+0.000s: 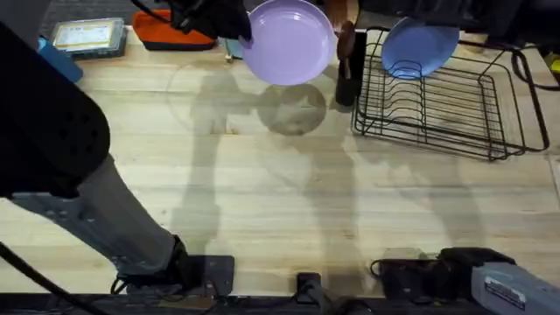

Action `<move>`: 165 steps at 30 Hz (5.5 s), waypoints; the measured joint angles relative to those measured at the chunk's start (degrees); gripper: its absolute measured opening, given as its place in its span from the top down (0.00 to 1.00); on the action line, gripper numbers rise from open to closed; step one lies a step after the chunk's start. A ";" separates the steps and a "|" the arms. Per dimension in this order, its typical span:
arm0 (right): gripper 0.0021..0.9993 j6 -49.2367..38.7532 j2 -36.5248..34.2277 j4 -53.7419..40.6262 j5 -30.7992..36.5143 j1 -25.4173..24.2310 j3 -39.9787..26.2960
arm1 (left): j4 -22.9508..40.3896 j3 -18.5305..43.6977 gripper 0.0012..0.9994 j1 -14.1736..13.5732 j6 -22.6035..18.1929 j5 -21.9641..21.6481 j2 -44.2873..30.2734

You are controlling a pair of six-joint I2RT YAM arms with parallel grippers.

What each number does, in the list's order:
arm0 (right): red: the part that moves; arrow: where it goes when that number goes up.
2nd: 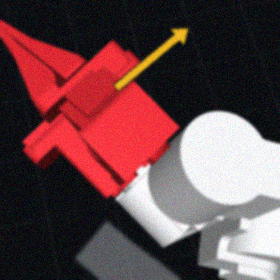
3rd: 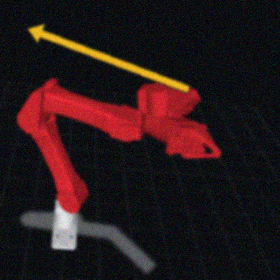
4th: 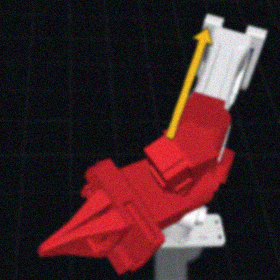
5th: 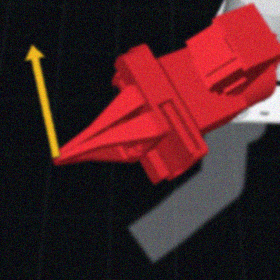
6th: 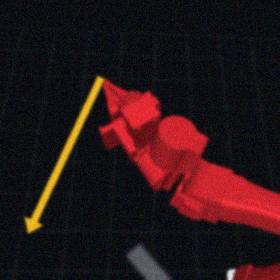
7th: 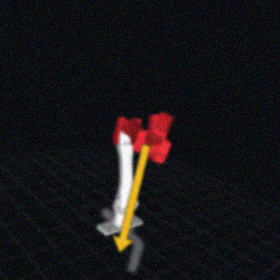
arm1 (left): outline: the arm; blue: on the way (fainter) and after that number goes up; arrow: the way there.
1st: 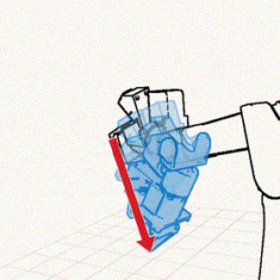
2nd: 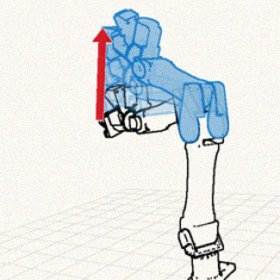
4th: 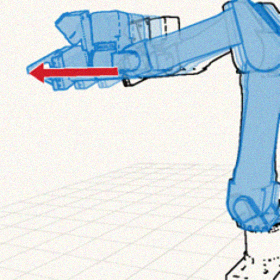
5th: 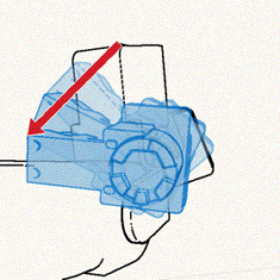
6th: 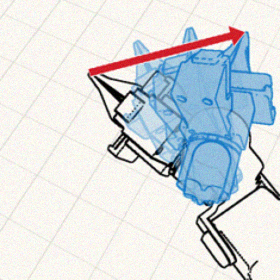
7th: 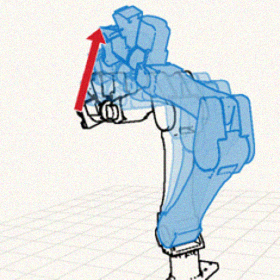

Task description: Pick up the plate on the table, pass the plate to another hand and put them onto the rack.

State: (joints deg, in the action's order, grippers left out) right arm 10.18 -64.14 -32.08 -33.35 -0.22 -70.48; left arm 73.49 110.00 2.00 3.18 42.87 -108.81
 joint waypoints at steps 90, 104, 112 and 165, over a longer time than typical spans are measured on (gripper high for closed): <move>0.97 23.03 -16.50 0.28 17.95 23.68 -0.02 | 8.83 0.00 0.01 -0.26 -9.01 0.94 0.00; 0.97 13.16 -15.92 -7.43 25.33 23.68 -0.02 | 10.86 2.76 0.00 1.78 -9.01 1.07 0.00; 0.97 4.16 -9.70 -7.68 31.20 23.68 -0.02 | 16.91 12.24 0.00 6.82 -9.03 -1.53 0.00; 0.97 -83.88 -16.74 21.79 48.82 2.04 -0.09 | 16.50 24.26 0.00 7.74 -9.01 -9.70 0.00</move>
State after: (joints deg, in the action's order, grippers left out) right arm -73.70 -80.88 -10.28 15.47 1.83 -70.57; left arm 90.00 134.26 9.74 -5.82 33.17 -108.81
